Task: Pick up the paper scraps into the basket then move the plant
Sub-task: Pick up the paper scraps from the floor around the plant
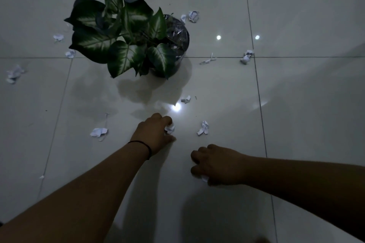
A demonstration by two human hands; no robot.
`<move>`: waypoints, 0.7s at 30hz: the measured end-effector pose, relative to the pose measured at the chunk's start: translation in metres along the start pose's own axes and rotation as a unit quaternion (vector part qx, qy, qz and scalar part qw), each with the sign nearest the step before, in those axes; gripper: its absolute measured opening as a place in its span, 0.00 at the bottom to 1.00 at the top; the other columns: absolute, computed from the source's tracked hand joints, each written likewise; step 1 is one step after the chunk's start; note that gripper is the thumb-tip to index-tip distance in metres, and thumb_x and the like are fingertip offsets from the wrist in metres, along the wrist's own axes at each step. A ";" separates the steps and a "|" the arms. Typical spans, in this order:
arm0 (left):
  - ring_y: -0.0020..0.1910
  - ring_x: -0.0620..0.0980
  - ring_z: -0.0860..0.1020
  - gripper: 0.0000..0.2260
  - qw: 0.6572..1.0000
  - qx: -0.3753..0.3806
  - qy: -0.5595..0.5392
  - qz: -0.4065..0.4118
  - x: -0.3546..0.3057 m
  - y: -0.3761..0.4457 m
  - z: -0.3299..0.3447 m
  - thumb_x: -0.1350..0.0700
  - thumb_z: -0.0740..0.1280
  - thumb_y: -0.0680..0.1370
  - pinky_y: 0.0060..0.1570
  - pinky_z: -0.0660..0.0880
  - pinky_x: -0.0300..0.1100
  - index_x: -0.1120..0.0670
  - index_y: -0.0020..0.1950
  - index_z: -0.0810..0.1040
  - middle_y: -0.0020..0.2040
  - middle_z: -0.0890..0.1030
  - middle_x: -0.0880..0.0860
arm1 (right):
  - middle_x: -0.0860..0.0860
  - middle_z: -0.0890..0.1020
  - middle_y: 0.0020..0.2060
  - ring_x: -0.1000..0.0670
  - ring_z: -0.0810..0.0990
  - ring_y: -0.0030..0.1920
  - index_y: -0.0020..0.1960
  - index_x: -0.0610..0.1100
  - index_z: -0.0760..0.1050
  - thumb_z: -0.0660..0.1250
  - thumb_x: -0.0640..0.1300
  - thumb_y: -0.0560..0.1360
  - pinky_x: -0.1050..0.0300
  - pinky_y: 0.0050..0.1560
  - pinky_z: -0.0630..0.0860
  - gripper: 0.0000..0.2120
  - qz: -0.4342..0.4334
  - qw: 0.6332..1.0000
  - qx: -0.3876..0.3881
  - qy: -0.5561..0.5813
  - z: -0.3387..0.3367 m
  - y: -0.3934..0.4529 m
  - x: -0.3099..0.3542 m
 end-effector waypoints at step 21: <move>0.54 0.57 0.76 0.17 0.987 -0.119 -0.107 -0.012 -0.029 0.043 -0.026 0.48 0.58 0.78 0.50 0.72 0.45 0.54 0.63 0.71 0.58 0.78 0.58 | 0.42 0.77 0.47 0.42 0.76 0.46 0.57 0.41 0.71 0.61 0.41 0.74 0.50 0.41 0.71 0.12 0.196 0.961 -0.183 0.066 -0.057 -0.005 -0.074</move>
Point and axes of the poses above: each hand's wrist, its own y-axis towards the middle knuckle, its own z-axis out of the palm, x = y × z, the point moved 3 cm from there along y, towards the middle knuckle
